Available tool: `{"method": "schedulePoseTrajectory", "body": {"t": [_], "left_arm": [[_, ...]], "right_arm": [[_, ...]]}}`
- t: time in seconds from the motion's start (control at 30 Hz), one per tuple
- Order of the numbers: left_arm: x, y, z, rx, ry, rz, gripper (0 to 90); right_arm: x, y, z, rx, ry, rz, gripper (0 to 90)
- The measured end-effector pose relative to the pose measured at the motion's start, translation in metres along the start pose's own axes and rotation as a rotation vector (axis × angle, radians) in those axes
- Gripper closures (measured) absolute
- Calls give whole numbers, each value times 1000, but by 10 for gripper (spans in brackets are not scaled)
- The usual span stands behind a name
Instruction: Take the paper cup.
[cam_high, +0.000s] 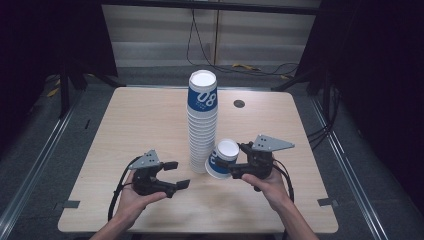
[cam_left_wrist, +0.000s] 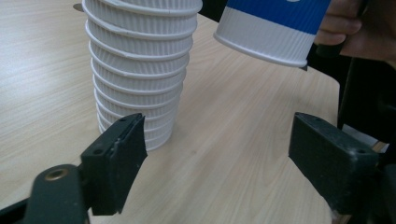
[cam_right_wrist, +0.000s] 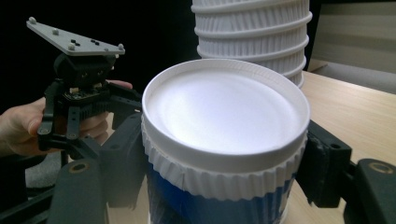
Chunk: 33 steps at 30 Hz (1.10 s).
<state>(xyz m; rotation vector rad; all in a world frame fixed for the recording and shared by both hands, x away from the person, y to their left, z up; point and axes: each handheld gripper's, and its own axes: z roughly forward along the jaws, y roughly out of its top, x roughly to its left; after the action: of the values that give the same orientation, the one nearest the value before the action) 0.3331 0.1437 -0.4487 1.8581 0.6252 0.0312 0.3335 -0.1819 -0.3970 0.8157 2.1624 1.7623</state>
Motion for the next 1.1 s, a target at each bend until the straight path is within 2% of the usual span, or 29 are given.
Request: {"method": "schedulePoseTrajectory", "body": {"t": [0.07,0.13,0.27,0.33,0.4,0.47,0.6,0.77,0.93,1.1], "left_arm": [[-1,-1,0,-10,-10,0,163],[-3,-1,0,-19,-4,26,165],[-6,-2,1,-44,-14,44,188],[-8,-3,3,-62,-19,48,185],[-9,-3,4,-62,-2,46,181],[-8,-4,5,-62,-18,29,160],[-11,-5,7,-55,-18,51,156],[-12,-9,9,-56,-23,42,158],[-15,-12,14,-56,-40,53,157],[-15,-10,12,-55,-32,64,156]], "right_arm": [[-1,-1,0,-27,13,23,281],[0,-2,1,-41,21,34,281],[0,-8,4,-34,32,38,281],[0,-13,8,-29,54,45,281],[0,-15,9,-27,65,52,281],[0,-18,13,-28,84,66,281],[-1,-23,19,-29,120,89,282],[2,-29,26,2,163,91,281],[7,-33,34,15,208,99,281],[8,-34,36,19,211,108,281]]}}
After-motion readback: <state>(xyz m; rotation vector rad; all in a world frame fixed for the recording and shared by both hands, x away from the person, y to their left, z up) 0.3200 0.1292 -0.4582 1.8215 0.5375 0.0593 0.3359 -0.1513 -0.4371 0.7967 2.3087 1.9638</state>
